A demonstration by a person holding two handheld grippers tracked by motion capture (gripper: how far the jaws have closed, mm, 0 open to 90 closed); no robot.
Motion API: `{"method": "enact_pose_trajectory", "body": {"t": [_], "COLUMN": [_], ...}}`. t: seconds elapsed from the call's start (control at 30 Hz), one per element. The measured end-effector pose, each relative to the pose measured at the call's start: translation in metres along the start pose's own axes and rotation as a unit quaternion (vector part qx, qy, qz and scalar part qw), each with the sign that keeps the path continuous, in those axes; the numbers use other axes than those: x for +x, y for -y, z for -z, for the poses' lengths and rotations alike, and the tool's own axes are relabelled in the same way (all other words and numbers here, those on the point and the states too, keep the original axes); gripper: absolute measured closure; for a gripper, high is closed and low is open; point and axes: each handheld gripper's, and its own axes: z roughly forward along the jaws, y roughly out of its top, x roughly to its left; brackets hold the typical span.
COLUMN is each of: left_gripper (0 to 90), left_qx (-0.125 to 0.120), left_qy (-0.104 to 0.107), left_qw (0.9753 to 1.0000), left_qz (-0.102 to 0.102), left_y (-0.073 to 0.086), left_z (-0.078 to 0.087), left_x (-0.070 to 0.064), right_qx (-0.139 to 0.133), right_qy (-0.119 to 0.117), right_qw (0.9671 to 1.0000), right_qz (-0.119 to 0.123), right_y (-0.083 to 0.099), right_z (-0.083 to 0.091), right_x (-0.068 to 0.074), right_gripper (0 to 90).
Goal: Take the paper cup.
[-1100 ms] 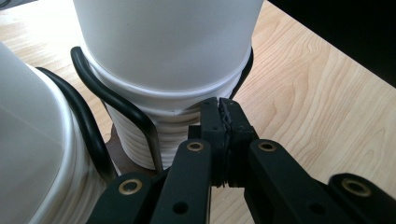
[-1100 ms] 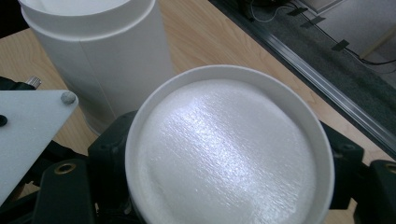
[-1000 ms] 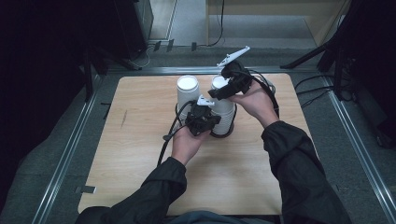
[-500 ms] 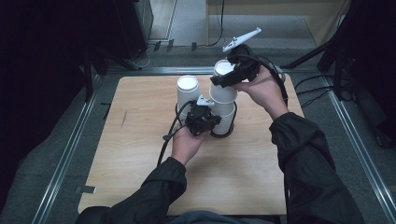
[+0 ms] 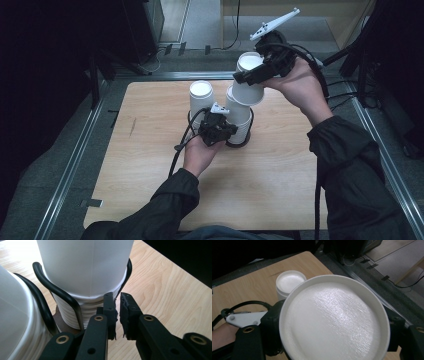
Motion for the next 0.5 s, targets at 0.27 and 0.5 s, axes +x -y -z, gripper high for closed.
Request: {"method": "enact_pose_trajectory", "body": {"t": [0.27,0.5], "left_gripper": [67.7,60.5], "left_qx": [-0.011,-0.005], "left_qy": [0.047,0.083], "left_qw": [0.9988,0.9963], "left_qz": [-0.012,-0.022], "left_y": [-0.001,0.000], "left_z": [0.011,0.027], "left_x": [0.002,0.004], "right_qx": [0.011,0.008], "right_qy": [-0.010,-0.019], "right_qw": [0.9997,0.9995], "right_qz": [0.018,0.022], "right_y": [0.014,0.036], "right_z": [0.018,0.031], "right_x": [0.006,0.009], "right_gripper": [24.7,24.7]}}
